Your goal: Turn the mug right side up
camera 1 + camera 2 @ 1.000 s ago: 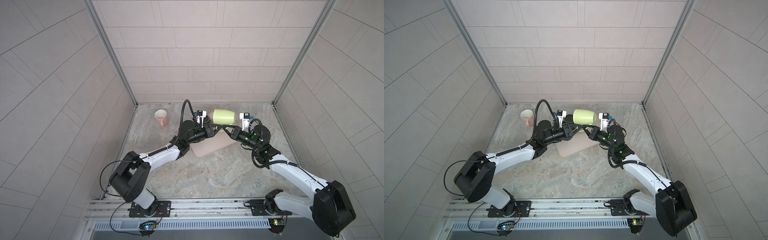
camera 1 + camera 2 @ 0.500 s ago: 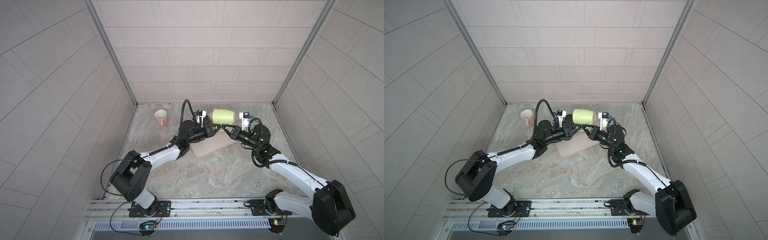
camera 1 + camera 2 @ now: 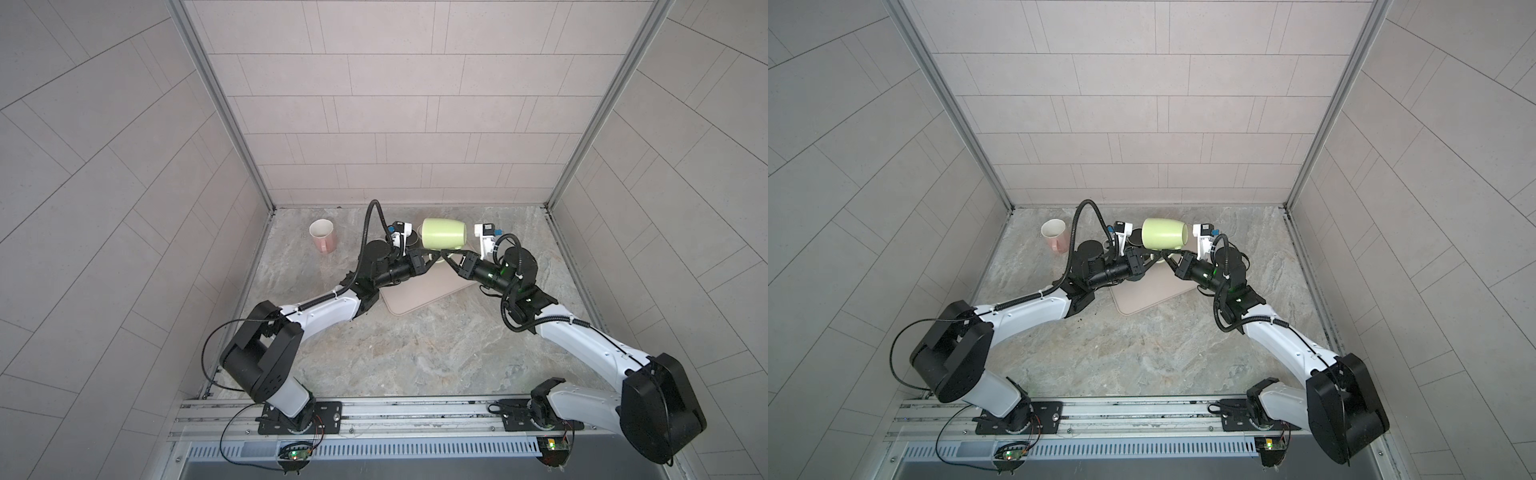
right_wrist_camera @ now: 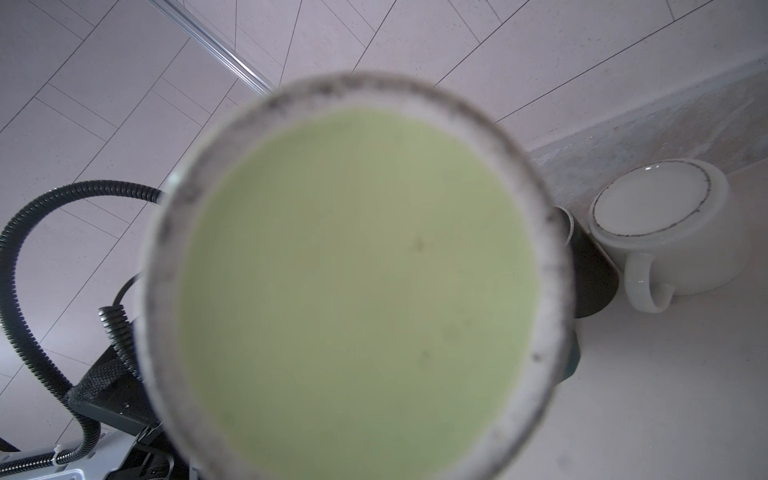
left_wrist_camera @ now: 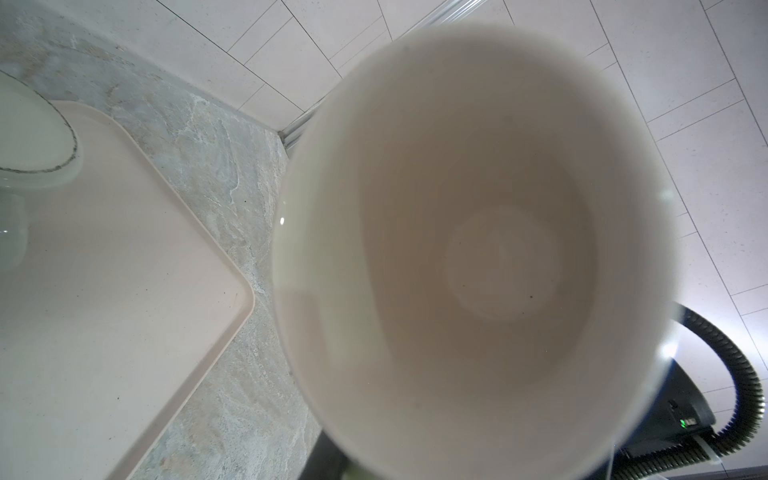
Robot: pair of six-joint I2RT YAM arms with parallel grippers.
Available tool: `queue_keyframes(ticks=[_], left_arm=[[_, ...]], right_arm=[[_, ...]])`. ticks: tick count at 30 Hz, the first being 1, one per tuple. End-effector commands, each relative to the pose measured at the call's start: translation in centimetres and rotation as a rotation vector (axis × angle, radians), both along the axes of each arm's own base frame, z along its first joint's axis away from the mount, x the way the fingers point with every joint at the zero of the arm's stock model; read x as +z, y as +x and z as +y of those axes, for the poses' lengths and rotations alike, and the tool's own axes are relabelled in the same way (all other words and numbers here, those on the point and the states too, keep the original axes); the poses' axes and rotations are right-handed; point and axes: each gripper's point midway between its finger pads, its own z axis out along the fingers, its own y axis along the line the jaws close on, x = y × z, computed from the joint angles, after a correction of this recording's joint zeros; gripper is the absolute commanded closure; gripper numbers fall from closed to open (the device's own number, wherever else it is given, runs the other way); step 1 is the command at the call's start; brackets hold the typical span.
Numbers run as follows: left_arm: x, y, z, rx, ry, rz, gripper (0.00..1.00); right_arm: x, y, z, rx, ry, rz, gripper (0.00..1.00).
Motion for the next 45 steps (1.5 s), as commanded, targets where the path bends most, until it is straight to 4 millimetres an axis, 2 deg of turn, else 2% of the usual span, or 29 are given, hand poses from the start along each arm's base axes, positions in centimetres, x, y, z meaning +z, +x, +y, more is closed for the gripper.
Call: queue_keyframes(ticks=[1,10,13,17,29,45], left_arm=[[6.4,-2.7,-0.6,-0.092,-0.11,-0.201,0.79],[7.0,-3.6,0.2,-0.061,-0.048,-0.274,0.79],[7.4,-3.9,0.4,-0.059,-0.053,-0.288,0.82],[8.1,-4.6,0.2,-0.086,-0.068,-0.317,0.86],[9.8,-6.2,0.0,-0.13,-0.114,-0.387,0.86],[10.2,-7.8,-0.7,-0.188,-0.13,-0.41,0.87]], right_arm=[[-0.3,0.1,0.4,0.011,-0.029,-0.005,1.0],[-1.2,0.3,0.4,0.003,-0.04,0.036,1.0],[-1.3,0.4,0.4,0.003,-0.035,0.038,1.0],[-1.4,0.5,0.5,0.004,-0.027,0.045,1.0],[-2.1,1.1,0.9,0.01,-0.02,0.07,1.0],[-3.3,1.6,0.6,-0.005,-0.065,0.088,1.0]])
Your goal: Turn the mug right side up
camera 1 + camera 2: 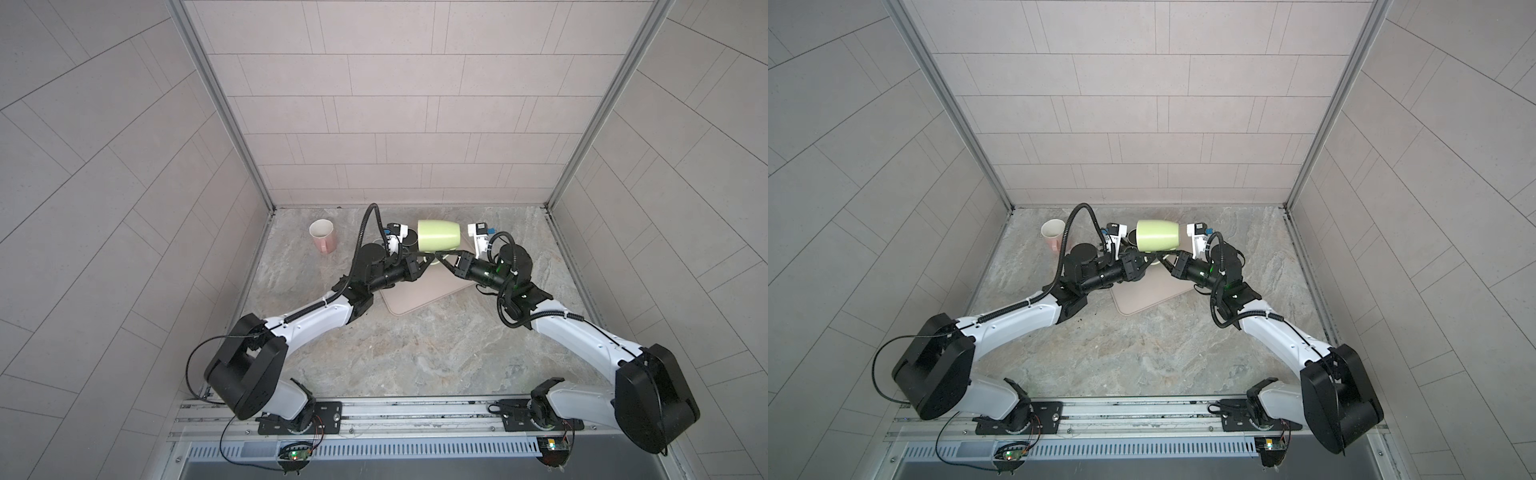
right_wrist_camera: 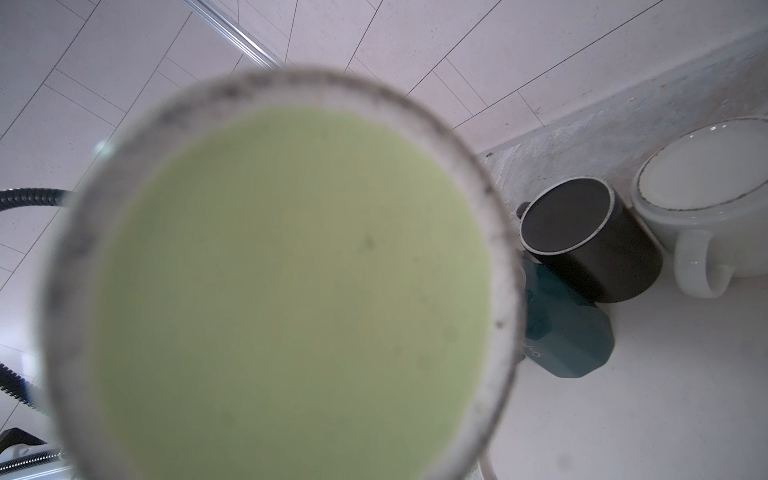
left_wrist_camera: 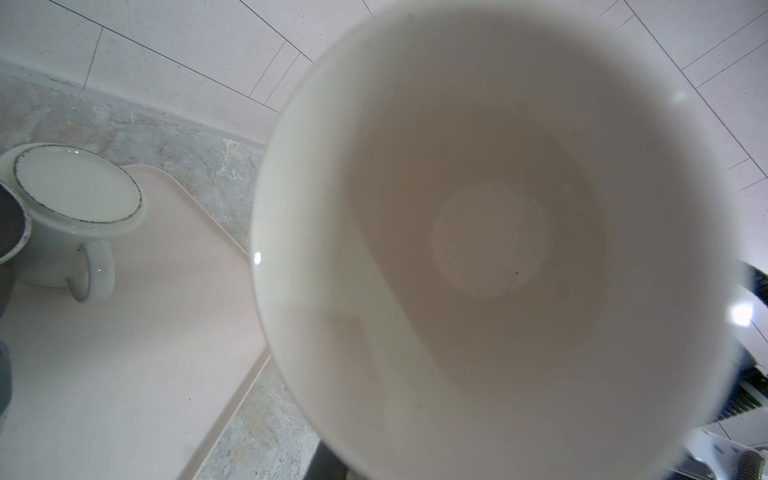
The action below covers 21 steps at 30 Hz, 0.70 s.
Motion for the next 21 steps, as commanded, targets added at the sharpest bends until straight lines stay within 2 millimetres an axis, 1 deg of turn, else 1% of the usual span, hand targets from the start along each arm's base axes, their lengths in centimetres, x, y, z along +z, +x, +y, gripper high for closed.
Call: queue_keyframes(ticks=[1,7,13,14,15,16,21], left_arm=[[9.8,-6.9,-2.3,-0.26,-0.212,-0.264,0.87],[10.4,-7.6,-2.2,-0.277,-0.217,-0.285,0.87],[11.1,-8.5,-2.3,-0.31,-0.233,-0.311,0.88],[11.2,-8.6,-2.3,-0.316,-0.238,-0.313,0.89],[11.2,-8.6,-2.3,-0.317,-0.241,-0.312,0.93],[11.3,-8.6,-2.3,-0.318,-0.247,-0.314,1.0],[10.9,-8.1,-2.0,-0.278,-0.242,-0.309,1.0]], right_arm=[[-2.8,1.5,-0.6,-0.067,-0.079,0.043,1.0],[-3.2,1.8,-0.5,-0.063,-0.08,0.05,1.0],[-3.7,2.1,-0.8,-0.065,-0.082,0.057,1.0],[-3.8,2.1,-0.8,-0.065,-0.082,0.06,1.0],[-3.9,2.2,-0.8,-0.063,-0.082,0.06,1.0],[-3.9,2.2,-0.7,-0.059,-0.08,0.06,1.0],[-3.9,2.0,-0.6,-0.046,-0.085,0.052,1.0]])
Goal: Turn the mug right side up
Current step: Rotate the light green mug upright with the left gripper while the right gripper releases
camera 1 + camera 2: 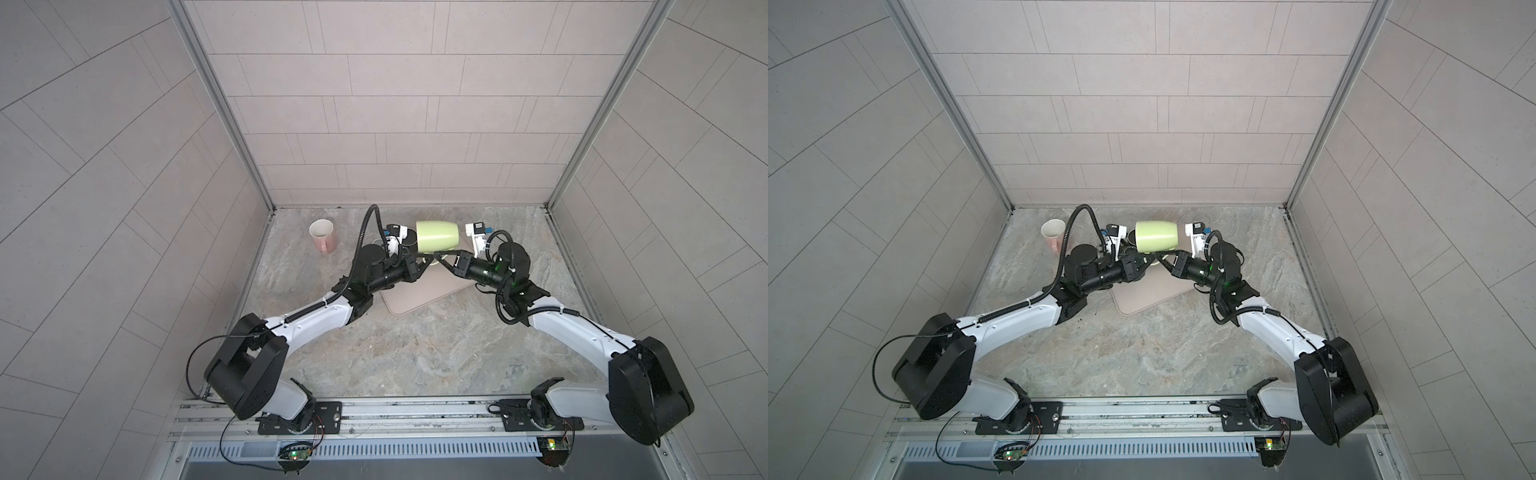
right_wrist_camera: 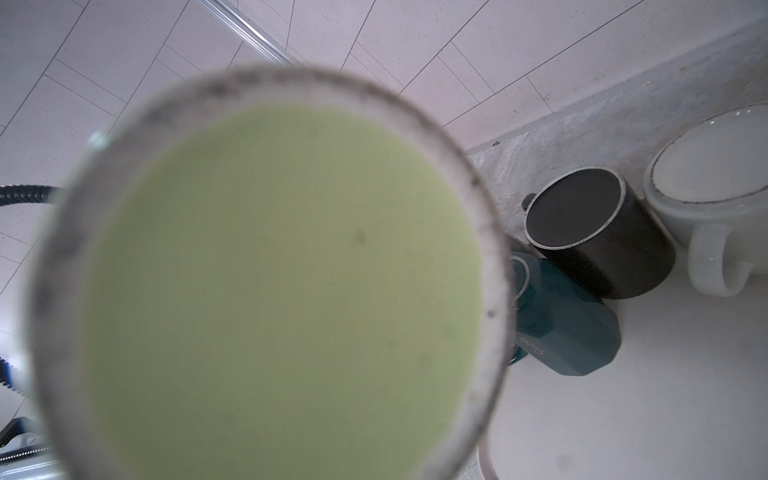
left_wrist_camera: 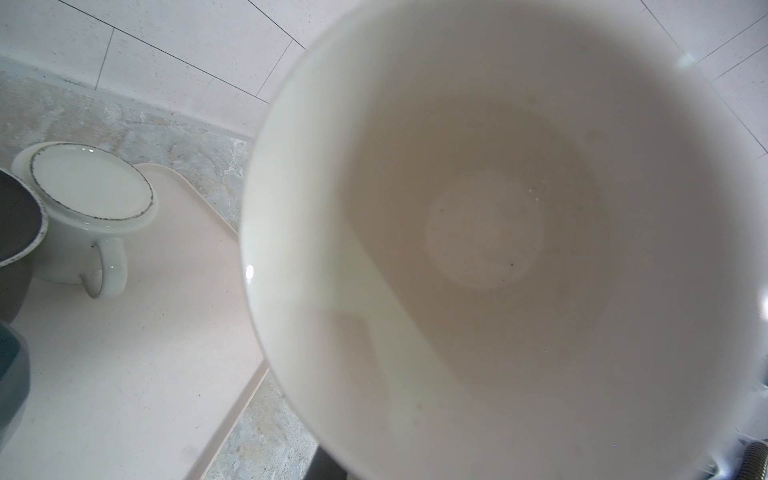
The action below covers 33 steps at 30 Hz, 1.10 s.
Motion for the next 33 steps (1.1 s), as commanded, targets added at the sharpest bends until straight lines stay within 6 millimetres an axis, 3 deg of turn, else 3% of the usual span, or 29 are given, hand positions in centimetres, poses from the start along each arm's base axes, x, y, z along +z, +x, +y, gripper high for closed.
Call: queue_keyframes(ticks=[1,7,17,21,30,33], left_arm=[[11.4,-8.0,-2.1,-0.281,-0.243,-0.306,1.0],[11.6,-8.0,-1.3,-0.235,-0.198,-0.358,1.0],[11.4,-8.2,-1.4,-0.243,-0.188,-0.368,1.0],[11.4,-8.2,-1.2,-0.23,-0.184,-0.376,1.0],[8.1,-5.9,-0.6,-0.116,-0.014,-0.289,1.0],[7.2,-5.4,-0.1,-0.077,0.075,-0.282,1.0]], right_arm=[[-3.1,1.7,-0.8,-0.08,-0.089,0.036,1.0],[-2.9,1.4,-0.5,-0.052,-0.074,0.019,1.0],[-2.5,1.3,-0.1,-0.029,-0.038,-0.002,0.74],[-2.2,1.2,-0.1,-0.028,-0.014,-0.013,0.72],[-1.9,1.1,-0.3,-0.042,-0.011,-0.026,0.72],[-2.1,1.1,-0.5,-0.055,-0.02,-0.026,0.66]])
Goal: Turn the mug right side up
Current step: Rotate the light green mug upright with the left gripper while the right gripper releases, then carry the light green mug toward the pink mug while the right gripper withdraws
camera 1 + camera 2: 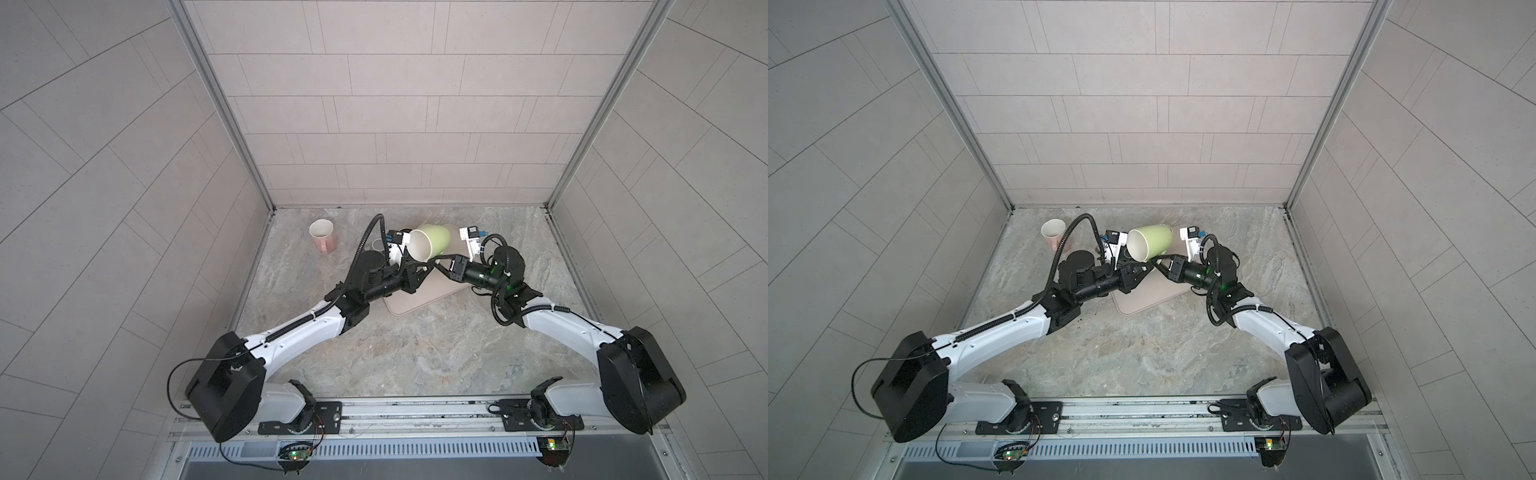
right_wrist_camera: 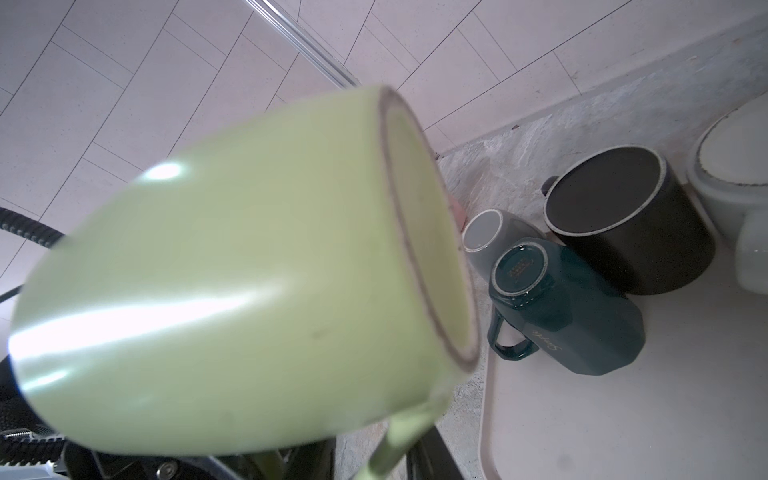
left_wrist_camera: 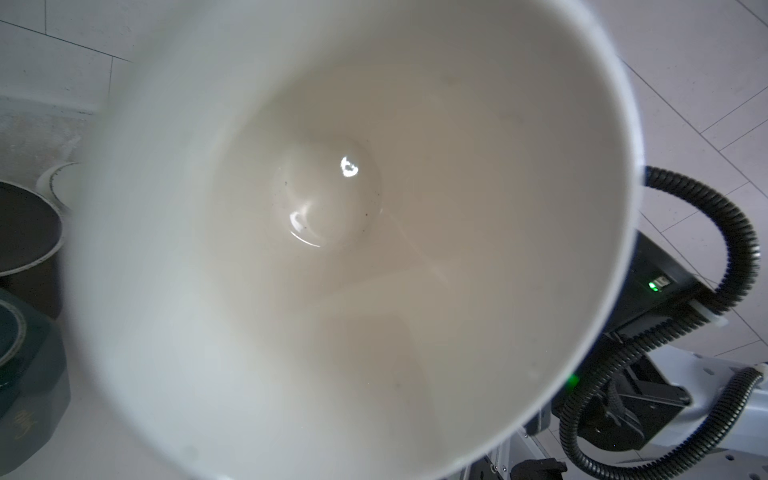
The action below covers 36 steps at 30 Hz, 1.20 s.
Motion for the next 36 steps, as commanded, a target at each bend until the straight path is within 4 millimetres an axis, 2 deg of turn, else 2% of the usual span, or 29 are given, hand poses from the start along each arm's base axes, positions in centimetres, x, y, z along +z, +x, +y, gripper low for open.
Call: queue_keyframes(ticks=[1,8,13,27,36], left_arm=[[6.1,-2.2,-0.5,-0.067,-0.034,-0.169,1.0],[4.4,-1.1,-0.2,-0.019,0.061,-0.149,1.0],[3.5,-0.2,0.2,0.025,0.112,-0.138,1.0],[1.8,2.0,2.1,0.138,0.182,-0.117,1.0],[1.5,5.3,5.7,0.248,0.186,-0.09,1.0]], right_arm=[[-0.8,1.4,-1.5,-0.105,-0.029,-0.003,0.62],[-0.7,1.3,-1.5,-0.107,-0.024,-0.005,0.36],[0.0,1.1,-1.8,-0.116,-0.023,-0.024,0.23],[0.6,-0.5,-4.5,-0.191,-0.113,-0.07,0.21],[0.6,-1.8,-5.9,-0.218,-0.23,-0.082,0.21]])
